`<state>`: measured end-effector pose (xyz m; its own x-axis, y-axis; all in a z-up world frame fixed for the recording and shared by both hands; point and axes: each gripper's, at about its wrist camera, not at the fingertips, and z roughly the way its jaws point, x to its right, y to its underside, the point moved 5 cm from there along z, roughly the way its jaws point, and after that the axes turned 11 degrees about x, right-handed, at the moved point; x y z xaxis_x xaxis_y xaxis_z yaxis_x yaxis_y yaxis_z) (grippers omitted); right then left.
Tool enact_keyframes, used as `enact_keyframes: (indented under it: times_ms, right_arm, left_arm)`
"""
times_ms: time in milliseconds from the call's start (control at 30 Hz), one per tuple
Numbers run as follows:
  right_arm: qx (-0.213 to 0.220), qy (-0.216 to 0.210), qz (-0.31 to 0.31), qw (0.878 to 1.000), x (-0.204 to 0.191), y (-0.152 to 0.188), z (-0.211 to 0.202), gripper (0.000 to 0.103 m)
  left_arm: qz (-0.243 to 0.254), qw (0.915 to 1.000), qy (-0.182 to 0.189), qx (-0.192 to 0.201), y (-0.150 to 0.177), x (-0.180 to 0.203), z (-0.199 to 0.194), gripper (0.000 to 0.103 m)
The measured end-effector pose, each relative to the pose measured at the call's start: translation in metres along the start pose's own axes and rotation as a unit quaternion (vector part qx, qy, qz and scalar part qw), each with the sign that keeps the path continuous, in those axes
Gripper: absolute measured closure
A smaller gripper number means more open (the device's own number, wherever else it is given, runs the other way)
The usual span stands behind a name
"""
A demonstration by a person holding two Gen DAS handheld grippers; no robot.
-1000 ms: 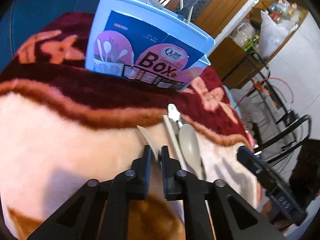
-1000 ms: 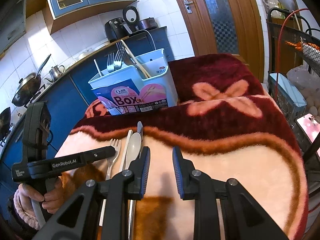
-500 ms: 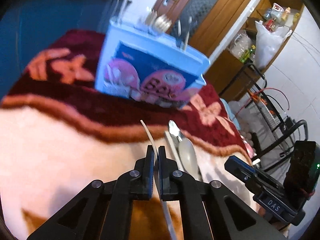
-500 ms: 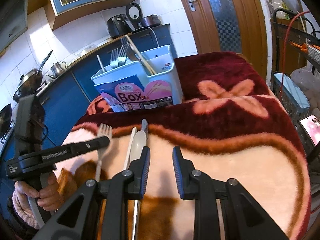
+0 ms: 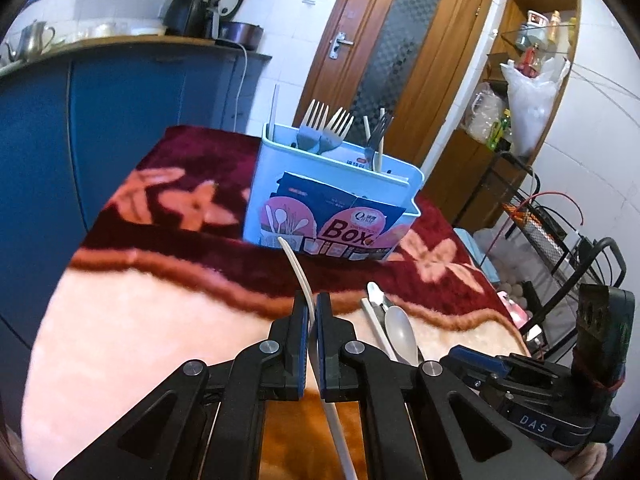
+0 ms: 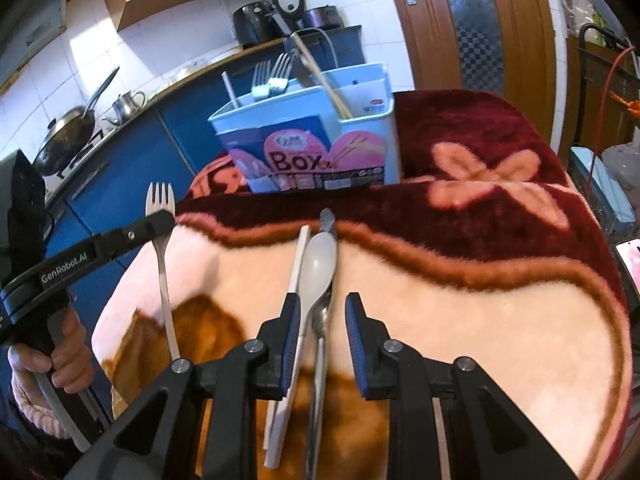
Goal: Organize utensils
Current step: 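Lift the white utensil with the left tool while the right tool carries the spoon toward the holder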
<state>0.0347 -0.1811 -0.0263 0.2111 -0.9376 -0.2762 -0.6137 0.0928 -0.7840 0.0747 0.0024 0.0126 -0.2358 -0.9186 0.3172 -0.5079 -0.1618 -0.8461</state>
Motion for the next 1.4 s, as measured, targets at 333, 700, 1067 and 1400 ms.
enact_keyframes:
  times_ms: [333,700,1067,1400]
  right_arm:
    - [-0.047,-0.007,-0.002,0.999,-0.009,0.010,0.020,0.088]
    - [-0.083,-0.003,-0.004,0.997,-0.007,-0.003,0.045,0.089]
    - [-0.107,-0.032,0.042,0.993,0.005,-0.026,0.076,0.086]
    - [-0.114,-0.023,0.013,0.993,-0.005,-0.047,0.105,0.077]
  left_arm:
    - [0.007,0.9999,-0.005,0.014,-0.004,-0.009,-0.010,0.099]
    - [0.004,0.9998,0.003,0.017,-0.006,-0.011,-0.014,0.099]
    - [0.016,0.9996,0.003,0.024,-0.014,-0.007,-0.016,0.099]
    - [0.026,0.9994,0.000,0.024,-0.020,-0.006,-0.010,0.099]
